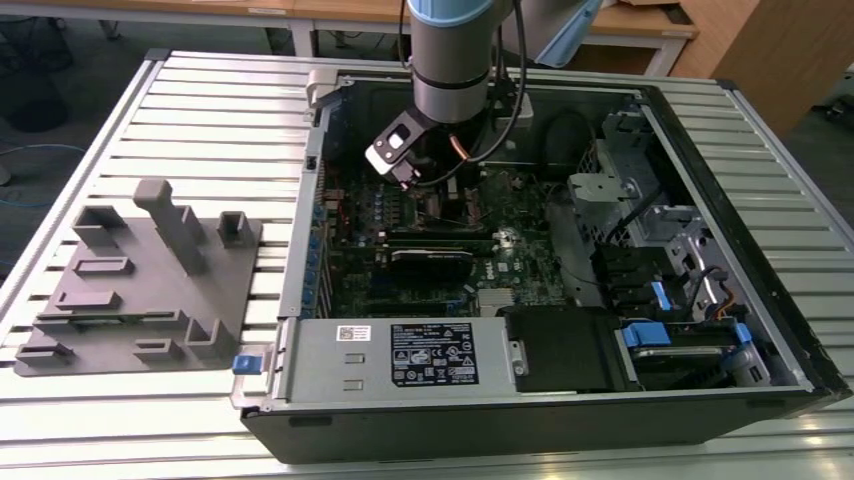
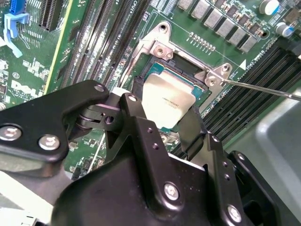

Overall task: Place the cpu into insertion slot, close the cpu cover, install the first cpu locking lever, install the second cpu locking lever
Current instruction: 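Place the cpu into insertion slot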

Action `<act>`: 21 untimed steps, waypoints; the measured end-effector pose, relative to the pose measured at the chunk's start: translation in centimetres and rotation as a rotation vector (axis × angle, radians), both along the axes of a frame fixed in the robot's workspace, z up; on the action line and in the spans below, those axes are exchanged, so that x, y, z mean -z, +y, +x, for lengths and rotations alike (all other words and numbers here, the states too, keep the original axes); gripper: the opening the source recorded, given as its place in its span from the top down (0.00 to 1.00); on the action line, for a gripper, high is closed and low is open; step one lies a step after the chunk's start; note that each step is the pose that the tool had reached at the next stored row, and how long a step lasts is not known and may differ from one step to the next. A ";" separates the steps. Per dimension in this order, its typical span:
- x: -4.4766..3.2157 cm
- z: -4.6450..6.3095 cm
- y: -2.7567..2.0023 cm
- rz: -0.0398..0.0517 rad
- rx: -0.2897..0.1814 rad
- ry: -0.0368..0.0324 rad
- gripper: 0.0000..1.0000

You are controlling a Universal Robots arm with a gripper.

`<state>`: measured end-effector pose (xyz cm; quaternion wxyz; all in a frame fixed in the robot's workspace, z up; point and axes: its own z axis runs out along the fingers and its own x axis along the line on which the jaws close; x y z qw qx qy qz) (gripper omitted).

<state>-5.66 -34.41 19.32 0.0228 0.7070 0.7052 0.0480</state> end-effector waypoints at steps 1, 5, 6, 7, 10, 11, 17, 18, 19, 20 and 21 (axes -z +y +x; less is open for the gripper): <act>0.00 0.0 0.00 0.0000 0.000 0.0000 0.46; 0.00 0.0 0.00 -0.0001 0.000 0.0000 0.46; 0.00 0.0 0.00 -0.0001 0.000 0.0000 0.46; 0.00 0.0 0.00 -0.0001 0.001 -0.0001 0.46; 0.00 0.0 0.00 0.0001 0.001 0.0000 0.40; 0.00 0.0 0.00 0.0000 0.001 0.0000 0.40; -0.33 0.0 0.00 -0.0002 0.001 0.0000 0.33; -0.53 0.0 0.00 -0.0001 0.001 0.0000 0.33; -0.78 0.0 0.00 -0.0002 0.001 0.0001 0.33; -1.04 0.0 0.00 -0.0002 0.001 0.0001 0.33; -1.21 0.0 0.00 -0.0003 0.001 0.0000 0.33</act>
